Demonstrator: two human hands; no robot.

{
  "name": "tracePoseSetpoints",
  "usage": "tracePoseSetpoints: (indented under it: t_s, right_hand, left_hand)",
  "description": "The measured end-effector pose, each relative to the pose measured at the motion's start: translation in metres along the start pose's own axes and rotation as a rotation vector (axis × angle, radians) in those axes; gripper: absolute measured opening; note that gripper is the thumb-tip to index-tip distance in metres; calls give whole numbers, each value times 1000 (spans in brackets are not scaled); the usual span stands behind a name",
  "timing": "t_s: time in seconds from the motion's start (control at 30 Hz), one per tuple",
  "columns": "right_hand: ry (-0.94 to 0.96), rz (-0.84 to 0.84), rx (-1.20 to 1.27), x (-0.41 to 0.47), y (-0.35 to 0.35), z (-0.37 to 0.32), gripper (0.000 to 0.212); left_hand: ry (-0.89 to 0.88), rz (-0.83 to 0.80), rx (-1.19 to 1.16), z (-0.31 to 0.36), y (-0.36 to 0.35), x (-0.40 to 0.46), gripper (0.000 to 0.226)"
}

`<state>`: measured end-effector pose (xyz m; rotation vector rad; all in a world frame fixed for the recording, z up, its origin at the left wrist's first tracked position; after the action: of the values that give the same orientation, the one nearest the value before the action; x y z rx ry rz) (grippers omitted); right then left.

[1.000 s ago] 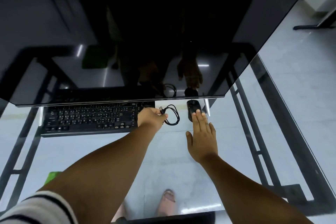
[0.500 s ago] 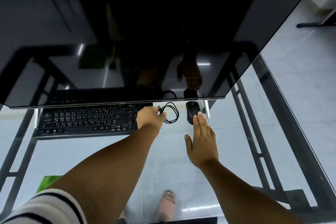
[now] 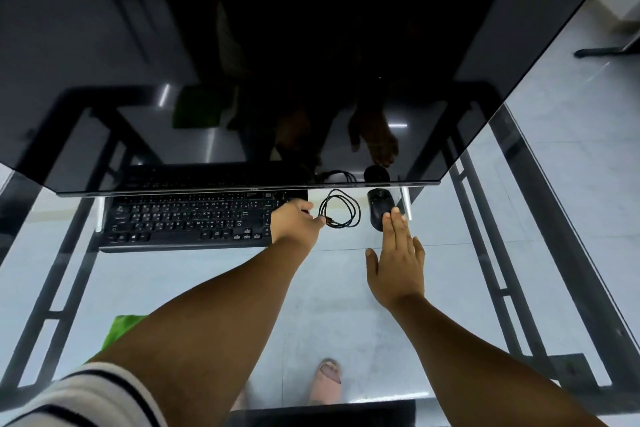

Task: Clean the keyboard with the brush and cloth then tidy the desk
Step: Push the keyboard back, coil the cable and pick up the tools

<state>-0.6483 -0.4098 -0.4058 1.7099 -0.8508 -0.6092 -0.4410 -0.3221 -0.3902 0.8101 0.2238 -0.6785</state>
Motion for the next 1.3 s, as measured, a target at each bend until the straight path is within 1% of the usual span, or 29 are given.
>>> tracePoseSetpoints:
  t_s: [0.07, 0.17, 0.3, 0.4, 0.5, 0.6, 0.63, 0.73, 0.77, 0.83, 0.93, 1.03, 1.1, 1.17, 1.27, 1.3]
  right_hand:
    - [6, 20, 11, -1, 5, -9, 69]
    - [26, 50, 56, -6, 9, -30, 69]
    - [71, 52, 173, -16, 3, -75, 64]
    - [89, 23, 288, -28, -8, -115, 57]
    - [126, -29, 387, -41, -24, -161, 41]
    - [118, -121, 434, -50, -41, -195, 12]
    - [106, -186, 408, -52, -48, -206, 17]
    - [41, -489, 289, -66, -76, -235, 43]
    - [40, -567, 241, -69, -82, -241, 50]
    - [35, -663, 168, -74, -91, -252, 60]
    - [-14, -730, 131, -76, -95, -257, 63]
    - [-74, -731, 136, -77, -95, -258, 56]
    - [-112, -716, 138, -79, -95, -259, 51]
    - [-147, -699, 158, -82, -94, -260, 47]
    - [-208, -671, 194, -86, -93, -258, 38]
    - [-221, -660, 206, -87, -93, -257, 36]
  left_hand:
    - [-27, -4, -2, -2, 9, -3, 28]
    - [-44, 33, -21, -15, 35, -12, 16]
    - [-48, 91, -52, -51, 84, -25, 10]
    - [-50, 157, -17, -88, 131, -33, 8]
    - [18, 232, 35, -137, 181, -36, 14]
    - [88, 280, 63, -180, 215, -40, 26]
    - [105, 297, 63, -192, 224, -43, 34]
    - [161, 309, 52, -227, 248, -50, 61]
    - [187, 289, 65, -235, 251, -51, 68]
    - [240, 189, 145, -256, 253, -49, 76]
    - [283, 25, 212, -274, 245, -50, 77]
    - [265, -61, 213, -274, 238, -53, 71]
    - [269, -102, 240, -273, 235, -53, 62]
    - [296, -180, 256, -276, 230, -49, 53]
    - [333, -289, 235, -283, 223, -45, 59]
    - [336, -302, 223, -283, 222, -44, 55]
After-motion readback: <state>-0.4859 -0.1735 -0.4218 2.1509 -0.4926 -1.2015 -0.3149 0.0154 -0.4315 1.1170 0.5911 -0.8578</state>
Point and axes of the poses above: each hand's wrist, its own x-axis towards the middle knuckle, its own y-axis out of the back of the hand, z = x × y, the point moved 9 cm from there along x, towards the middle knuckle, and after that the axes turned 4 degrees about y, right-handed, at the moved point
